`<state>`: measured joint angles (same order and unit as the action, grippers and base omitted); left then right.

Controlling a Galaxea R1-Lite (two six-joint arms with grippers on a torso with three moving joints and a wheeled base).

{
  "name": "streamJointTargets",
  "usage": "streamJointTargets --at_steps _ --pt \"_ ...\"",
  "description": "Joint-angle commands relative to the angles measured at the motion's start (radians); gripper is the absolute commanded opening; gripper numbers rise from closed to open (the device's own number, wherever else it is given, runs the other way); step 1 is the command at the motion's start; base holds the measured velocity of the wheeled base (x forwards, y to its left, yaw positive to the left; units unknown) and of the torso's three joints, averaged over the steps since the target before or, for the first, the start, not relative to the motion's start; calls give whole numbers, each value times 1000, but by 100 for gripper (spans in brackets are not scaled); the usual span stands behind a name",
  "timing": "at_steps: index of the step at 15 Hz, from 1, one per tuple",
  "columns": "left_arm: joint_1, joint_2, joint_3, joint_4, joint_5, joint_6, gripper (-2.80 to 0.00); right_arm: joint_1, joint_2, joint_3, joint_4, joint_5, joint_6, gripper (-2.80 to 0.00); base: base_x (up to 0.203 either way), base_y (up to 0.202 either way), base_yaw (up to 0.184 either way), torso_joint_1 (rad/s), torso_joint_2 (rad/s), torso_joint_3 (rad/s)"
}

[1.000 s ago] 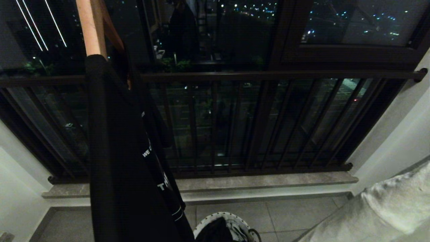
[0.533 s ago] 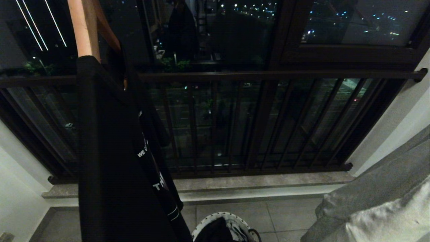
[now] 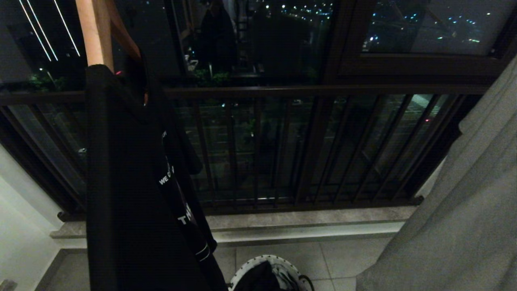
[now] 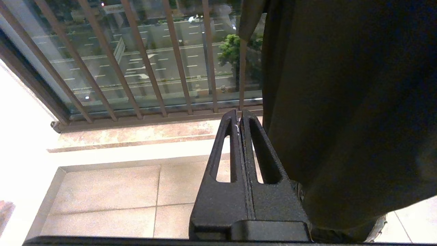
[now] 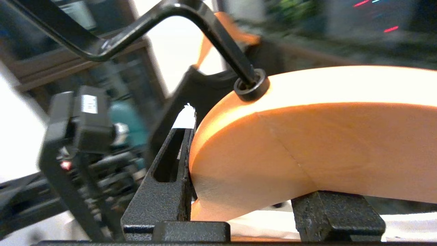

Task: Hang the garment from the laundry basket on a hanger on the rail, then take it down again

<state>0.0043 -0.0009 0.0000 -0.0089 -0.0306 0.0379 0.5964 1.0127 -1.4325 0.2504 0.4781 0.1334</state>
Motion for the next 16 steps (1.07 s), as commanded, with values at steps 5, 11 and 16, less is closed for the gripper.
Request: streamJointTargets --at_steps 5,11,16 --pt "0 -1 3 0 0 0 -280 0 119 -36 0 96 6 -280 0 0 0 0 0 0" --pt "0 -1 3 0 0 0 -280 2 161 -63 0 158 6 -280 0 0 0 0 0 0" --pt "0 -1 3 0 0 0 -280 2 188 -108 3 209 8 -280 0 0 0 0 0 0"
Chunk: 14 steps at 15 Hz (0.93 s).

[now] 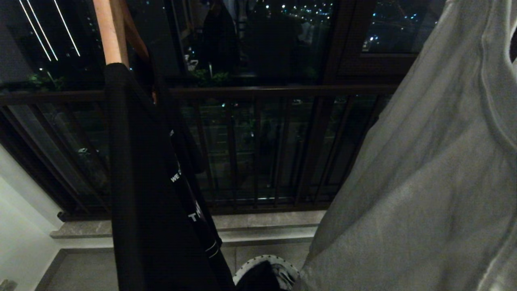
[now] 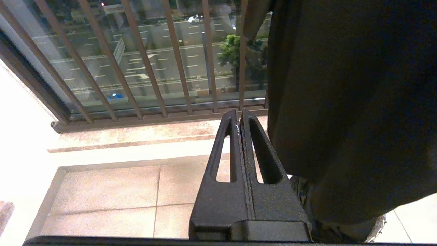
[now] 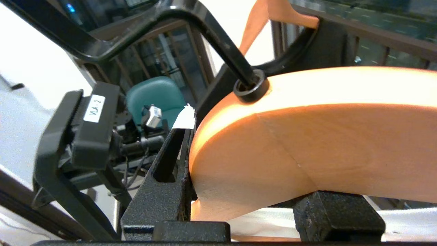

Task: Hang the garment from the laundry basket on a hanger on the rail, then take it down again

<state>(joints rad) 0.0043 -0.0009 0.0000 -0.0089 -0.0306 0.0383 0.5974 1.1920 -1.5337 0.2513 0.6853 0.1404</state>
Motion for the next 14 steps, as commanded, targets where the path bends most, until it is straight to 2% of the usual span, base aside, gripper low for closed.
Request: streamJointTargets --at_steps 1,4,8,14 --pt "0 -1 3 0 0 0 -280 1 19 -15 3 17 1 -280 0 0 0 0 0 0" --pt "0 -1 3 0 0 0 -280 2 44 -20 6 67 1 -280 0 0 0 0 0 0" --pt "0 -1 3 0 0 0 -280 4 91 -36 8 173 1 -280 0 0 0 0 0 0" --pt "0 -1 3 0 0 0 -280 54 224 -157 20 184 0 -280 0 0 0 0 0 0"
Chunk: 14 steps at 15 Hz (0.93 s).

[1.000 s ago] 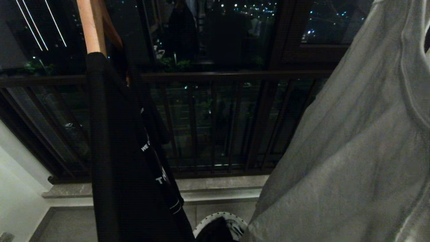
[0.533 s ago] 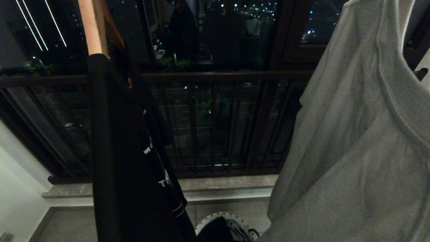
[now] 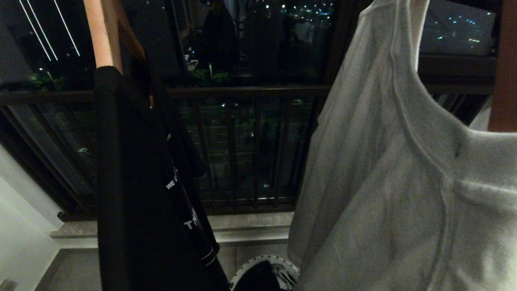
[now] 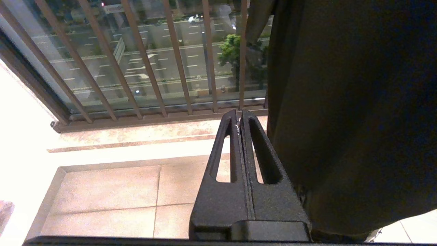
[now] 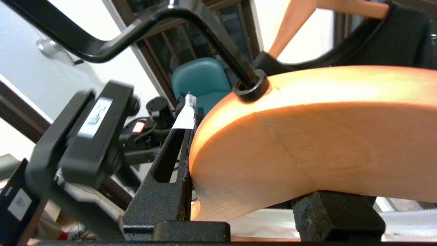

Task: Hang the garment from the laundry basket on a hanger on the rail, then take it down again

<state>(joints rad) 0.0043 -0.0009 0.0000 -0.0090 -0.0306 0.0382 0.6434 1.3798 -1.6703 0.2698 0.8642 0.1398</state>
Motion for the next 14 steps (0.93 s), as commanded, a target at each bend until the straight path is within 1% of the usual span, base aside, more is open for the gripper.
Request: streamJointTargets --at_steps 1,6,14 --pt "0 -1 3 0 0 0 -280 15 59 -42 2 3 1 -280 0 0 0 0 0 0" --pt "0 -1 3 0 0 0 -280 42 151 -103 -1 4 0 -280 0 0 0 0 0 0" --pt "0 -1 3 0 0 0 -280 47 242 -179 0 19 -2 -280 0 0 0 0 0 0"
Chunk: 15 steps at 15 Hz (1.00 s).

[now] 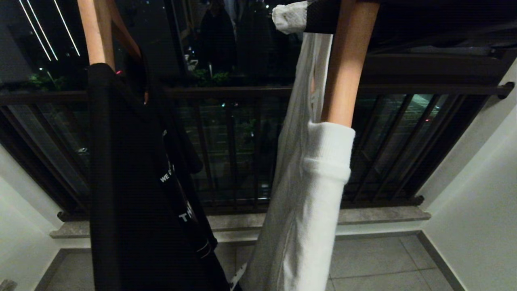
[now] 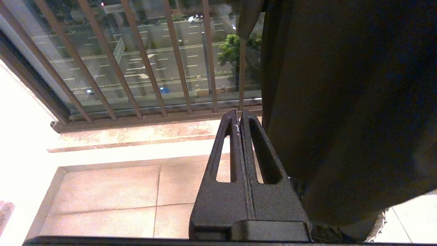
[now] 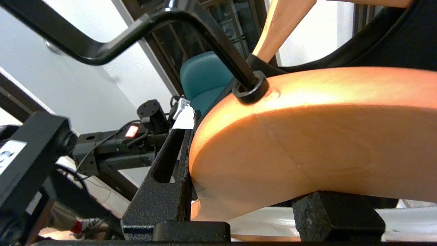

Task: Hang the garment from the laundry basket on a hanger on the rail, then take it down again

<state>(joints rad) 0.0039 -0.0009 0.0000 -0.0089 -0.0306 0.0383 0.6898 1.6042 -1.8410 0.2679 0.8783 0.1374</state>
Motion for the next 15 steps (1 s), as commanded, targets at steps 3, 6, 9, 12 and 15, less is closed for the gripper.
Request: streamJointTargets --at_steps 3,6,9,12,15 --pt "1 -1 3 0 0 0 -280 1 48 -53 3 7 2 -280 0 0 0 0 0 0" --pt "1 -1 3 0 0 0 -280 0 64 -75 2 7 2 -280 0 0 0 0 0 0" --pt "1 -1 3 0 0 0 -280 -20 74 -103 -5 12 29 -280 0 0 0 0 0 0" --pt "1 -1 3 0 0 0 -280 -65 74 -106 -48 44 81 -280 0 0 0 0 0 0" --pt "1 -1 3 0 0 0 -280 -82 84 -106 -49 61 90 -280 0 0 0 0 0 0"
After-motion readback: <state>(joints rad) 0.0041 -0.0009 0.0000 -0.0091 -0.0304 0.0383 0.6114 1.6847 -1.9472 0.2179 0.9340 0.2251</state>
